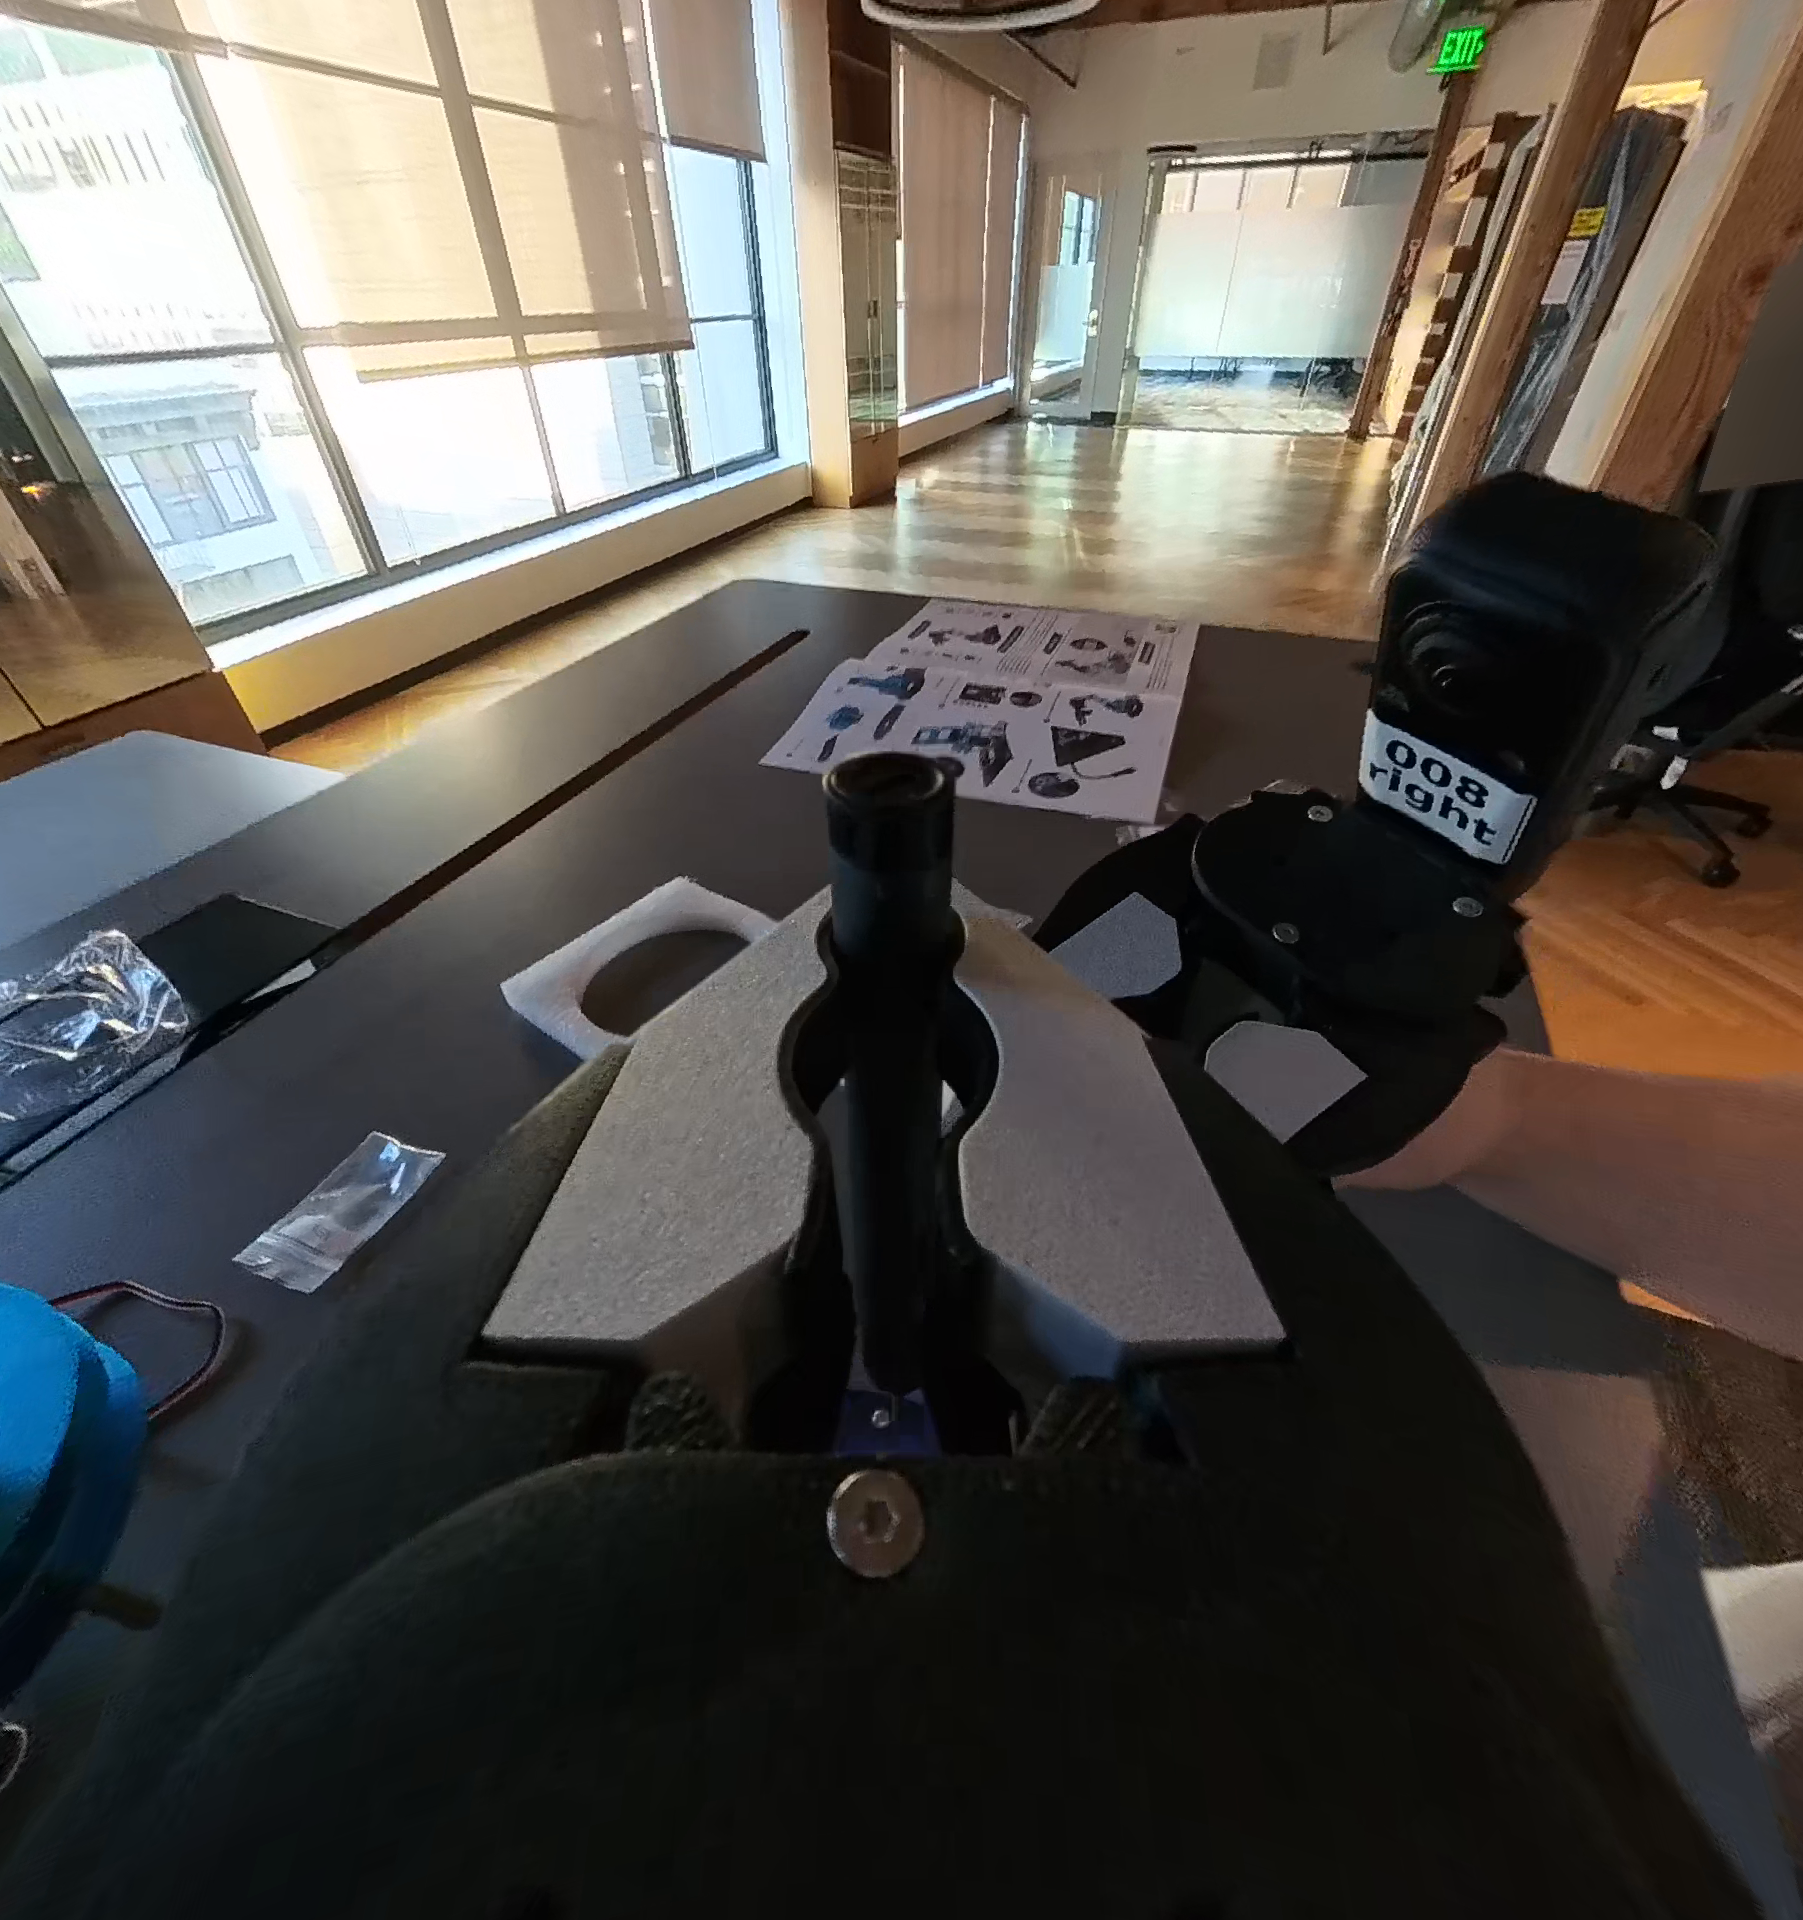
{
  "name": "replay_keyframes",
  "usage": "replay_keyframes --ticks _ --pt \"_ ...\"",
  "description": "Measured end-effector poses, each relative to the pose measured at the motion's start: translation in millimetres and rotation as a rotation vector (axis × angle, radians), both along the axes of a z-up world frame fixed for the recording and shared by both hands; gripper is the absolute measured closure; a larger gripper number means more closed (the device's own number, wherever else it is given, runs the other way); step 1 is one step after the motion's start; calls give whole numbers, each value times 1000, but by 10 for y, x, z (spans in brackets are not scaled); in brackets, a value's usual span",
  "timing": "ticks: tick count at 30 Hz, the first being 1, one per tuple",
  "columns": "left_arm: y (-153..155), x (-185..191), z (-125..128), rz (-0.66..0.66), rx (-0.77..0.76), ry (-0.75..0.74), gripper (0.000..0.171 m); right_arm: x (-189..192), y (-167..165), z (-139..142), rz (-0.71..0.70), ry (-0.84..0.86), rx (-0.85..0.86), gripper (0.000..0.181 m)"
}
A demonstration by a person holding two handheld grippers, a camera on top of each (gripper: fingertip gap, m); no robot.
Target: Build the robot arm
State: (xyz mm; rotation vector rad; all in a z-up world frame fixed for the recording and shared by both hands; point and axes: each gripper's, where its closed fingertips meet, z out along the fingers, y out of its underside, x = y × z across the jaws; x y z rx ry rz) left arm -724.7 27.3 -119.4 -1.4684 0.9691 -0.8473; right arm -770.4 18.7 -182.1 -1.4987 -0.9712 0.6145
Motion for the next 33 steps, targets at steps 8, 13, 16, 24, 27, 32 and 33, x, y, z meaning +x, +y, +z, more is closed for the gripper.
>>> replay_keyframes --ticks 8,13,16,24,27,32,33 --pt "-452 -260 59 -26 -121 -18 163 -266 -552 46 154 -13 -112 167" --pt "-596 -452 -53 3 -180 -36 163 -428 -720 -61 208 -42 -129 167" --pt "-591 -505 -103 28 -164 -25 163 -477 -708 -111 217 -48 -142 167" --pt "-559 -532 -183 52 -155 -15 163 -509 -687 -186 213 -68 -143 167" --pt "-564 -534 -174 51 -157 -24 163 -510 -692 -176 212 -65 -141 167" --pt "-556 -537 -148 53 -141 -29 163 -514 -678 -156 209 -62 -133 167" --pt "-547 -541 -152 56 -142 -34 163 -513 -673 -161 208 -60 -136 167"
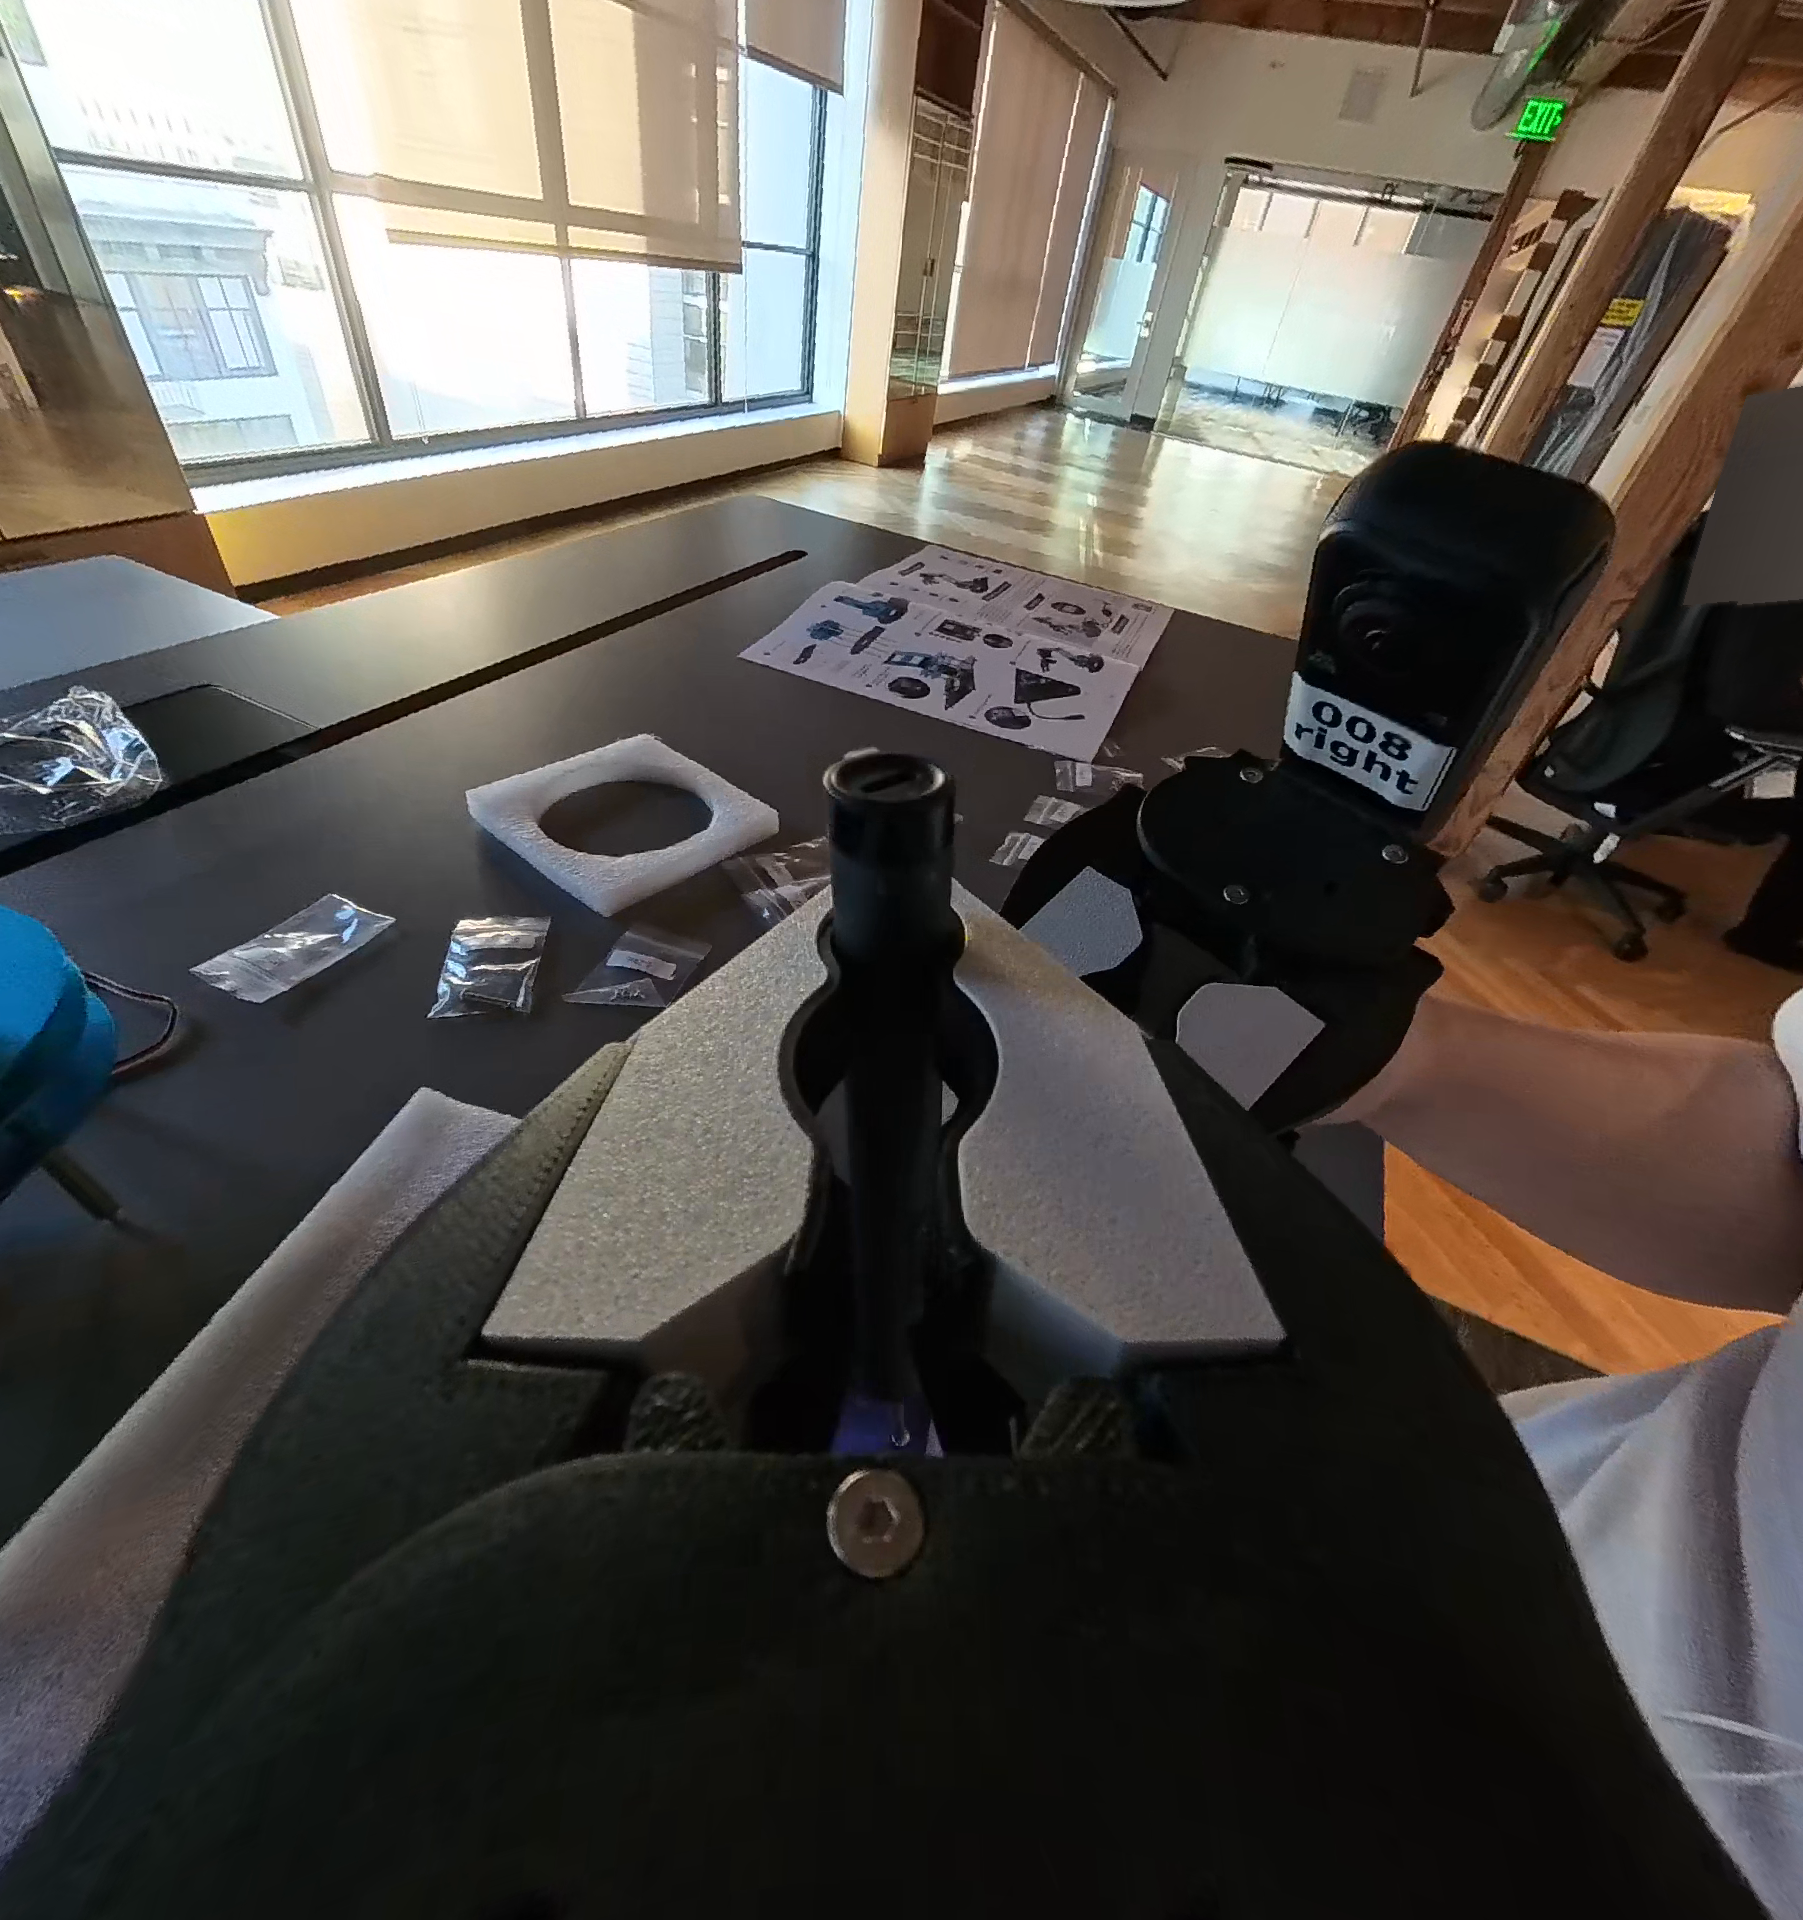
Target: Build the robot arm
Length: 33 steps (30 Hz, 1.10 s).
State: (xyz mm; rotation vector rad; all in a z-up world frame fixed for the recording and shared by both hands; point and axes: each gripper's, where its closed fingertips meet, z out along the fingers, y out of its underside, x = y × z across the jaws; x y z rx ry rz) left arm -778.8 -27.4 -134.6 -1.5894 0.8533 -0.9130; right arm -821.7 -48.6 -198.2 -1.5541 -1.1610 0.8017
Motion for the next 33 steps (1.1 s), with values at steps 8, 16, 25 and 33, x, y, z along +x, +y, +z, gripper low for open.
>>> replay_keyframes --ticks 8,16,25,33 --pt "18 -3 -20 -1 -4 -20 163 6 11 -25 -2 -6 -2 167" --pt "-5 11 -7 -9 32 -31 163 10 0 -19 9 -4 20 167" --pt "-106 11 7 -16 71 -26 163 16 -54 -17 32 20 17 167" --pt "-106 23 5 -5 72 -9 163 22 -58 -13 22 8 31 167"
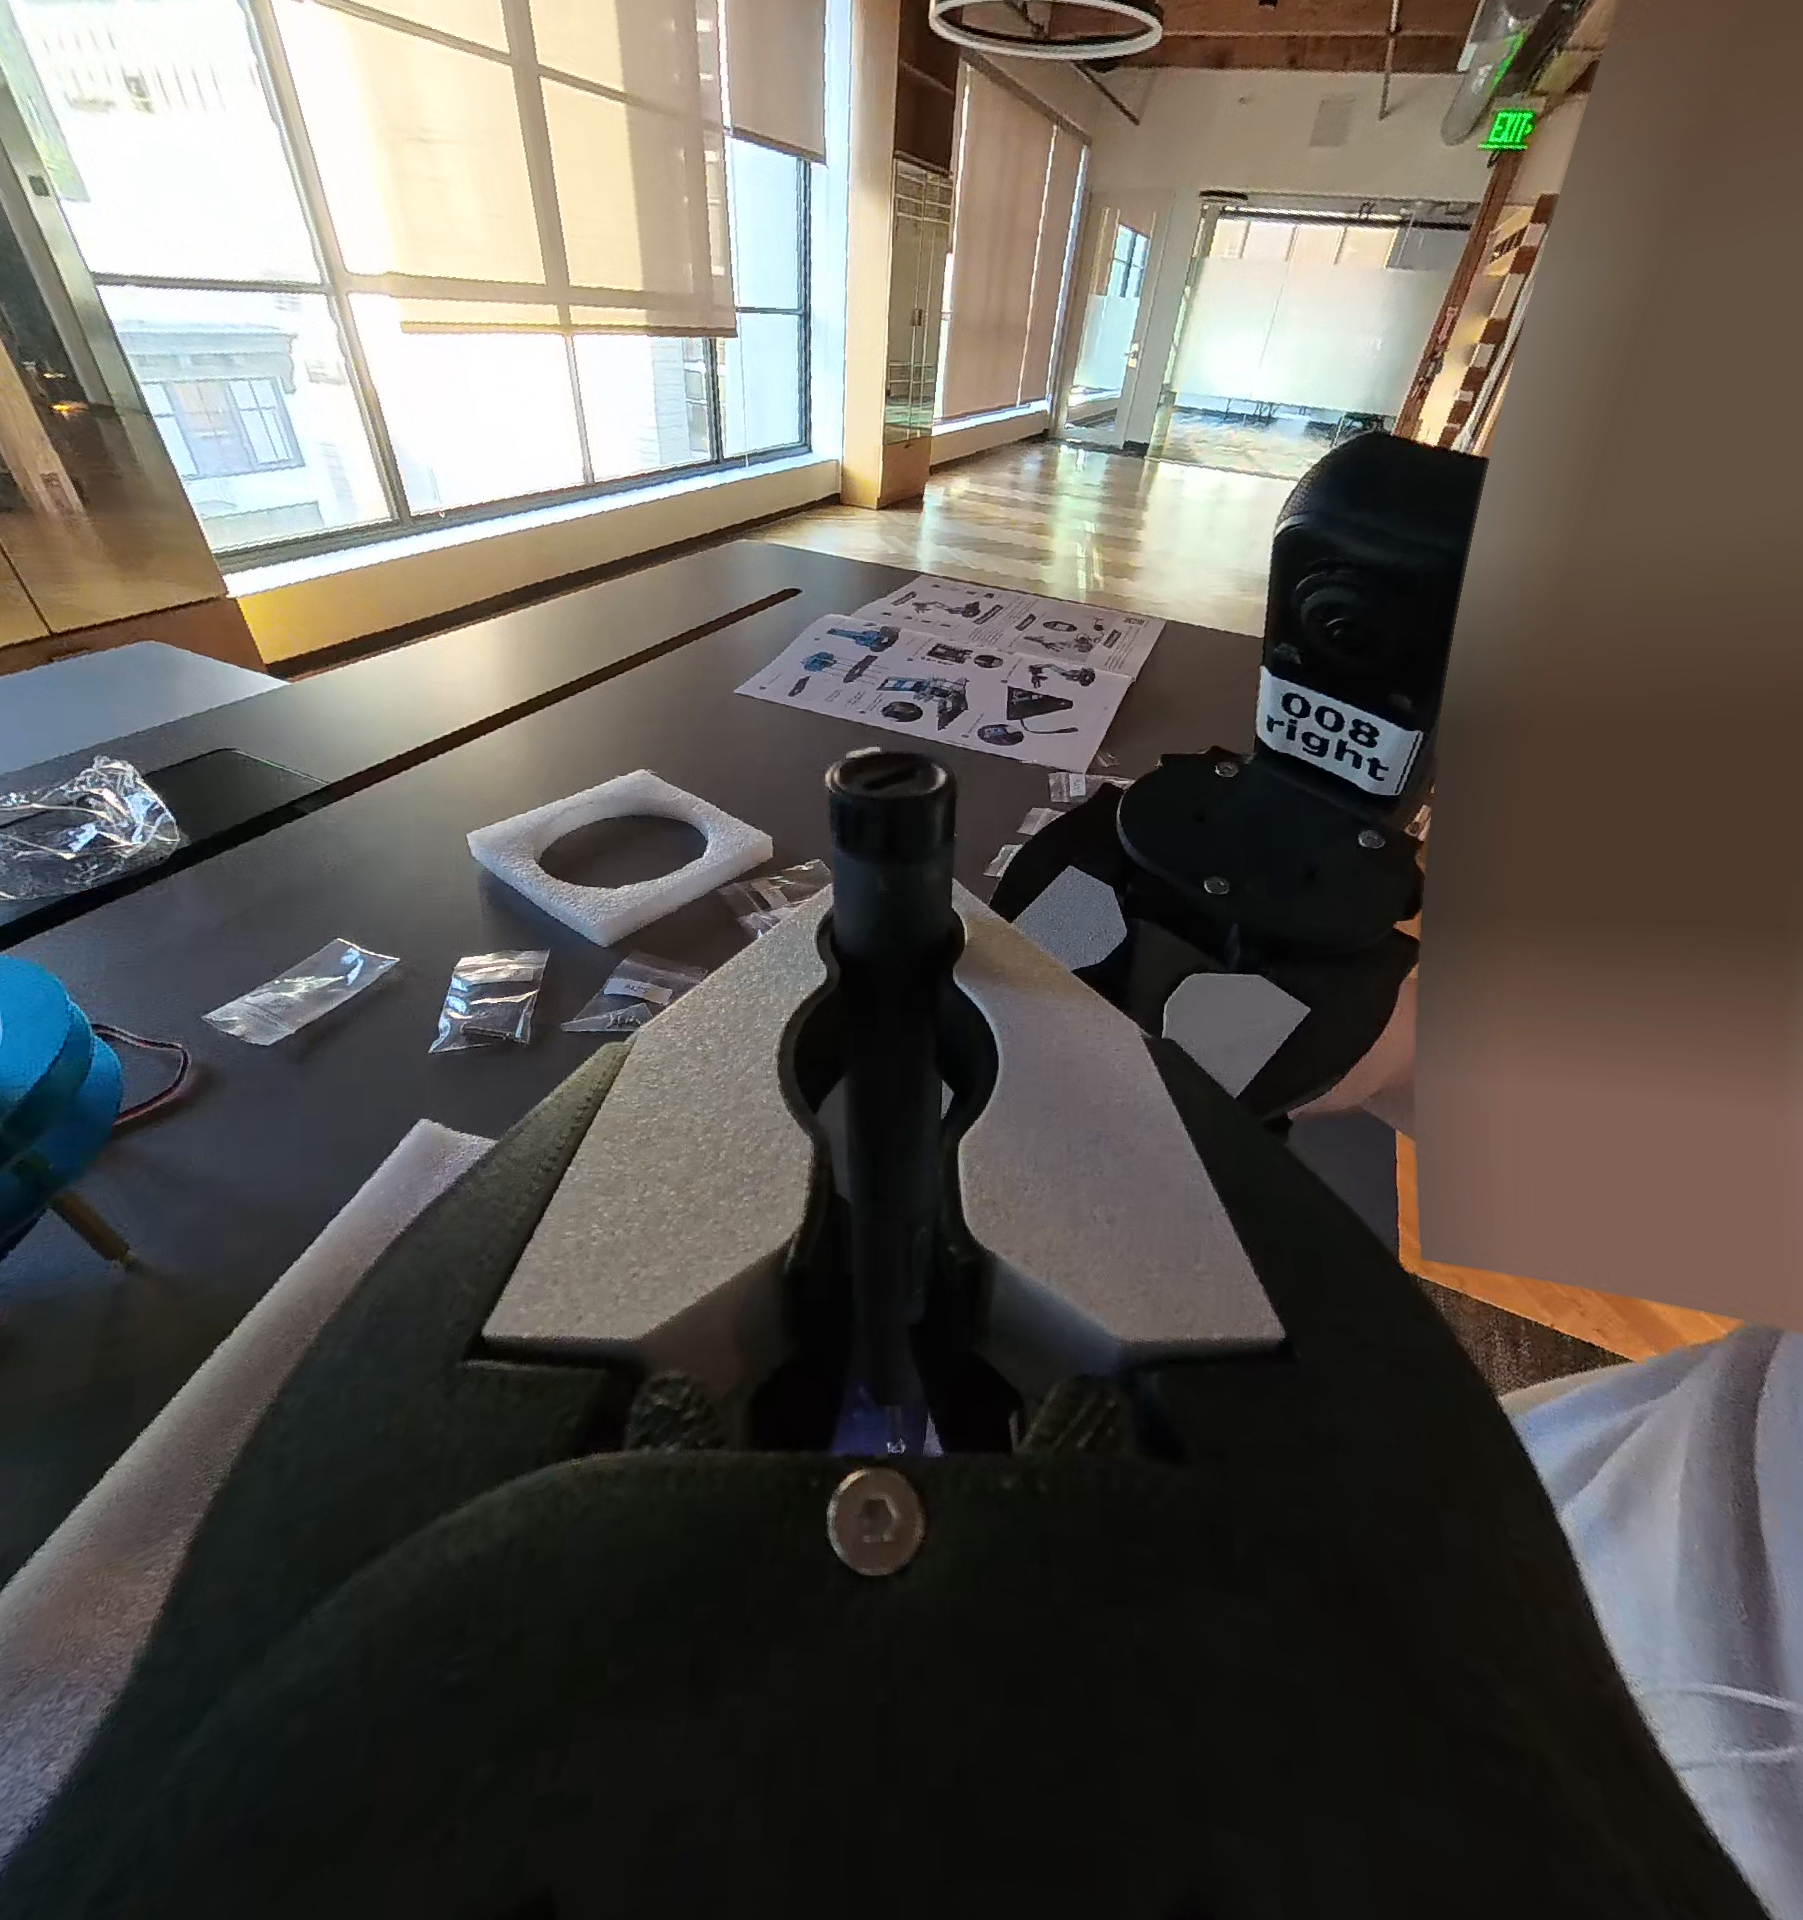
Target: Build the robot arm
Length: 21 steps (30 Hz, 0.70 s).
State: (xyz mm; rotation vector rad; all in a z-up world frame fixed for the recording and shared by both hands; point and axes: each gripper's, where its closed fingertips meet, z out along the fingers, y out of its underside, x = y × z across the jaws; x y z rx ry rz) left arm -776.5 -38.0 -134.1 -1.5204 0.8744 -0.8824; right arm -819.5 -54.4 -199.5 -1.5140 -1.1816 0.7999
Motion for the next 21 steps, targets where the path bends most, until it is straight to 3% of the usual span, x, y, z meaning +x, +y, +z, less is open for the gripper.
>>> replay_keyframes --ticks 21 --pt "19 28 2 -6 2 -31 163 19 11 -10 -10 -27 15 167"
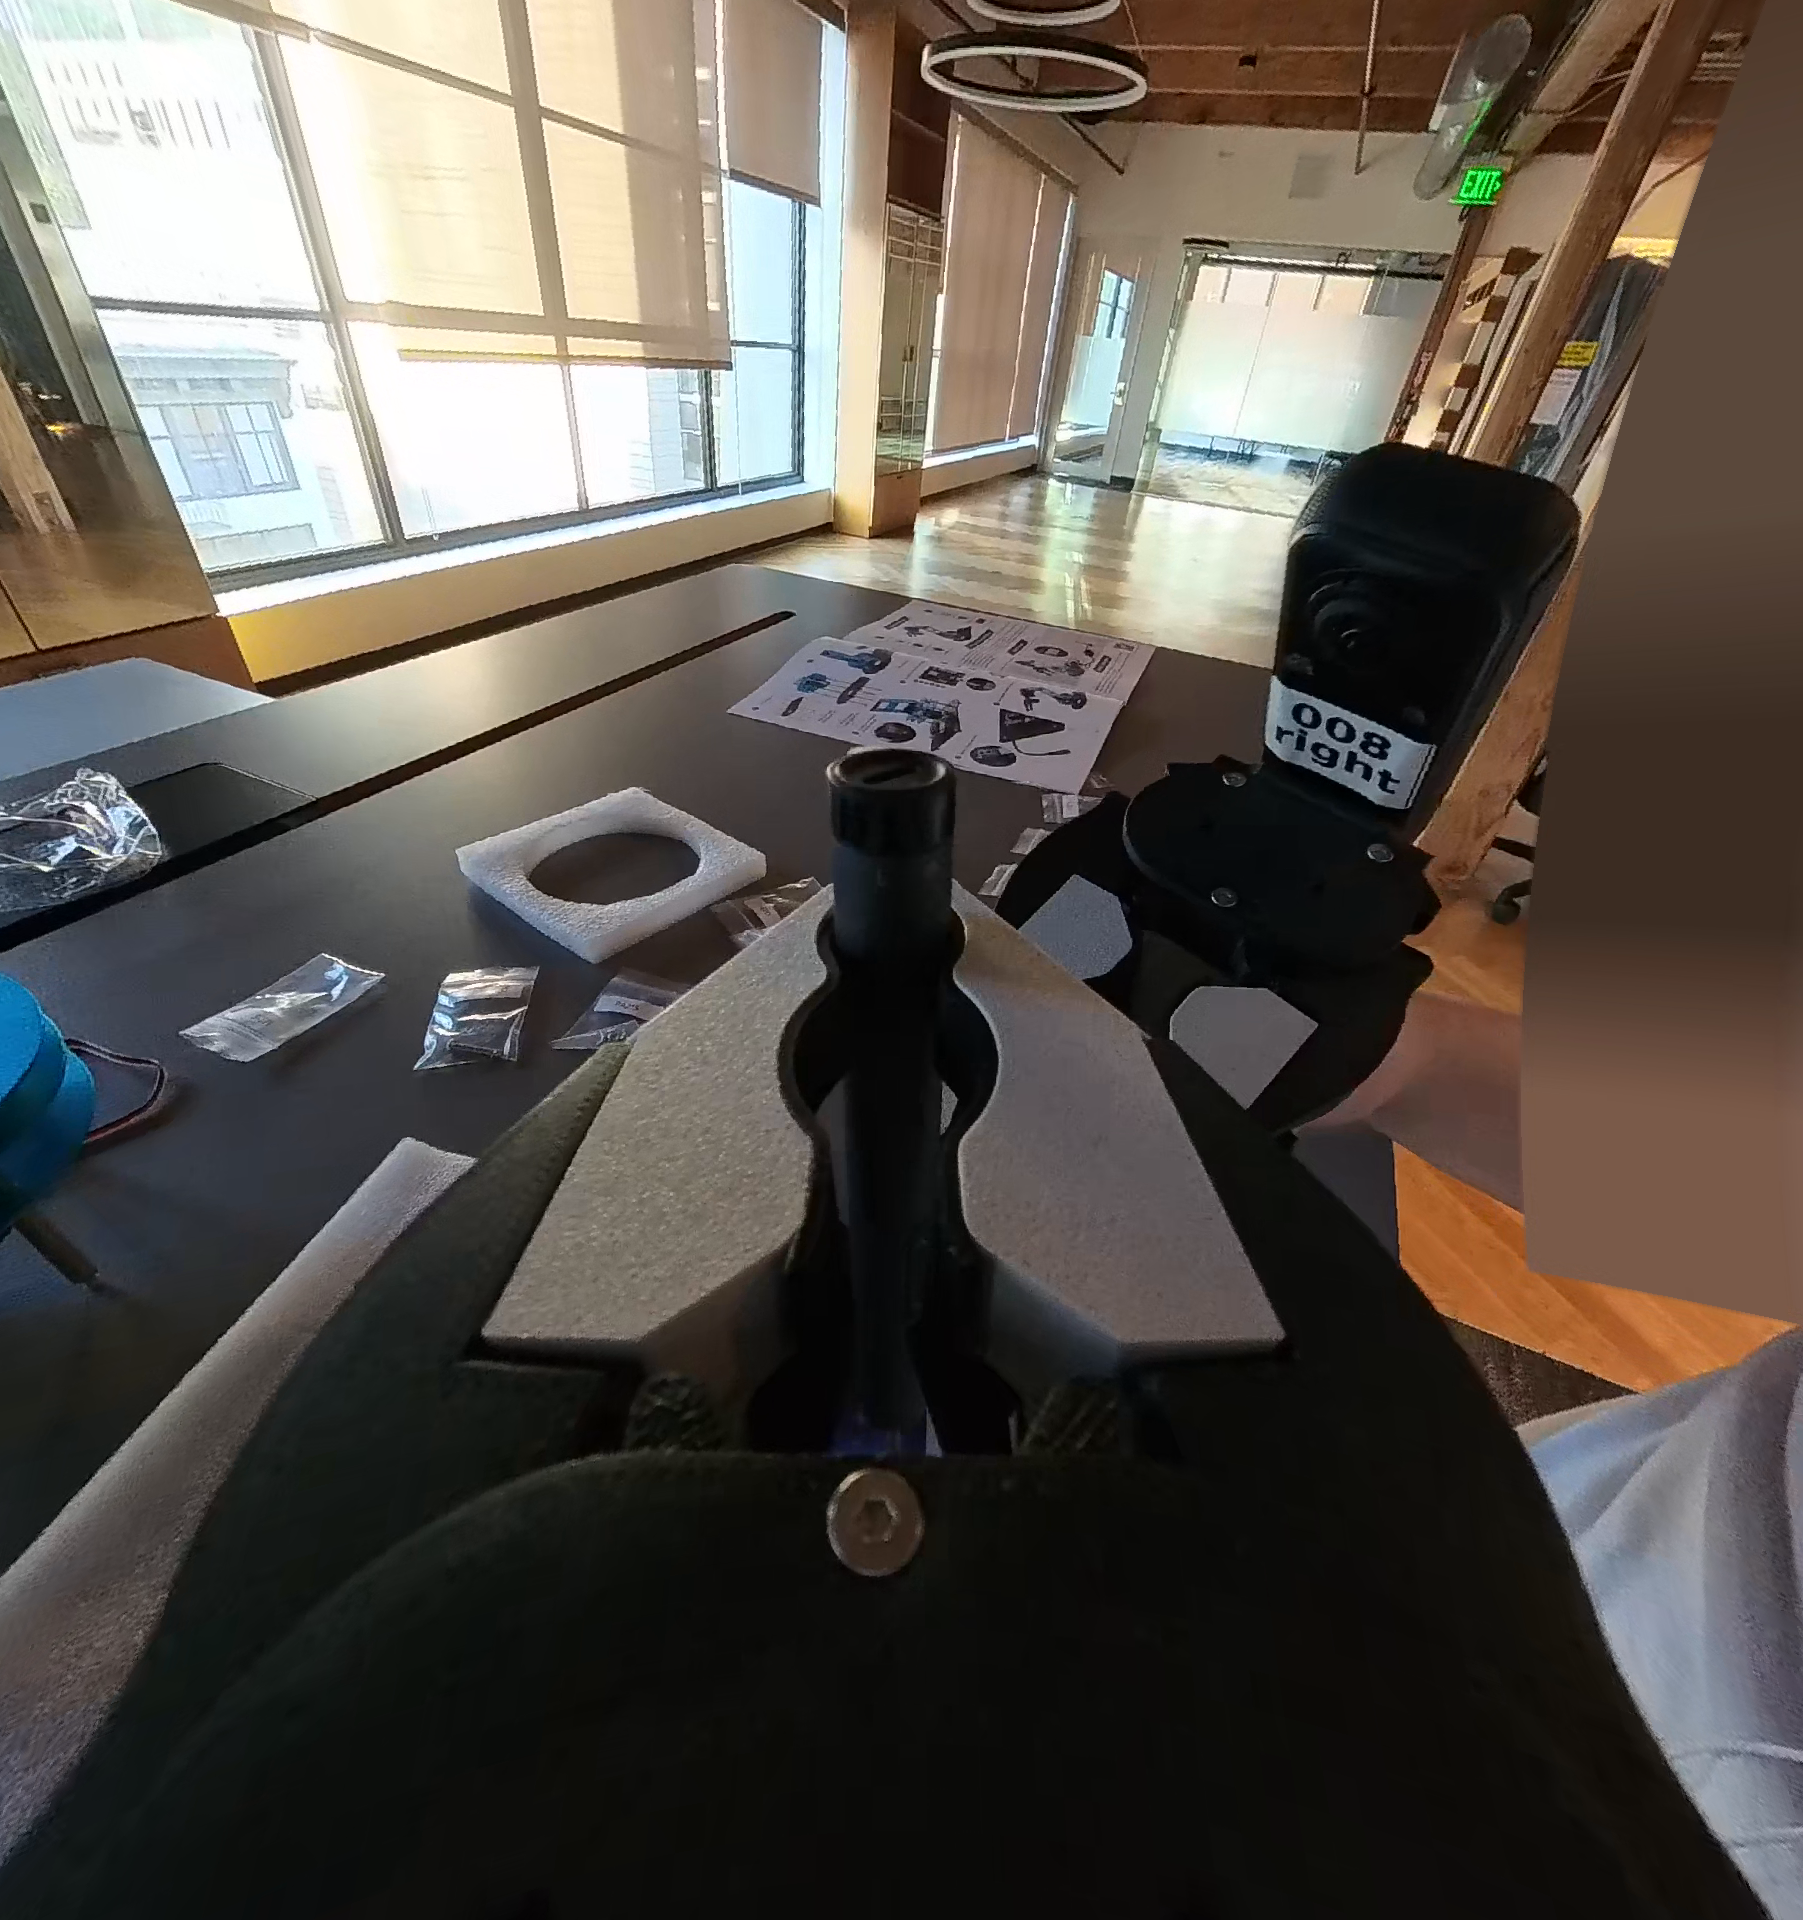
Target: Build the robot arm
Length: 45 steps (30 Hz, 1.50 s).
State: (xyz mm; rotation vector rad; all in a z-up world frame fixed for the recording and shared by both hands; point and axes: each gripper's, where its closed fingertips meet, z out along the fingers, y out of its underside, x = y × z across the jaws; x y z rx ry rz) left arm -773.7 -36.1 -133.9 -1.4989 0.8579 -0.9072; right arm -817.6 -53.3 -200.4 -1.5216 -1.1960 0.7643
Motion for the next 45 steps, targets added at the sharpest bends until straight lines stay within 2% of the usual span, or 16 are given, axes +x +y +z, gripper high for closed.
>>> replay_keyframes --ticks 8,14,28,33,38,45 --pt "-54 -7 -4 -11 22 13 163 -14 -32 -10 9 18 6 166" --pt "-136 28 -1 -59 105 44 163 -36 -63 -149 -12 -16 11 163" --pt "-175 -38 0 -181 70 25 163 -35 -99 7 -116 92 27 159" --pt "-141 -31 -16 -151 54 67 163 -7 -6 41 -244 110 37 160" --pt "-180 12 -30 -131 78 113 163 -48 -23 2 -308 82 53 165" --pt "-250 24 -38 -136 106 140 163 -41 -59 -10 -309 84 52 166"
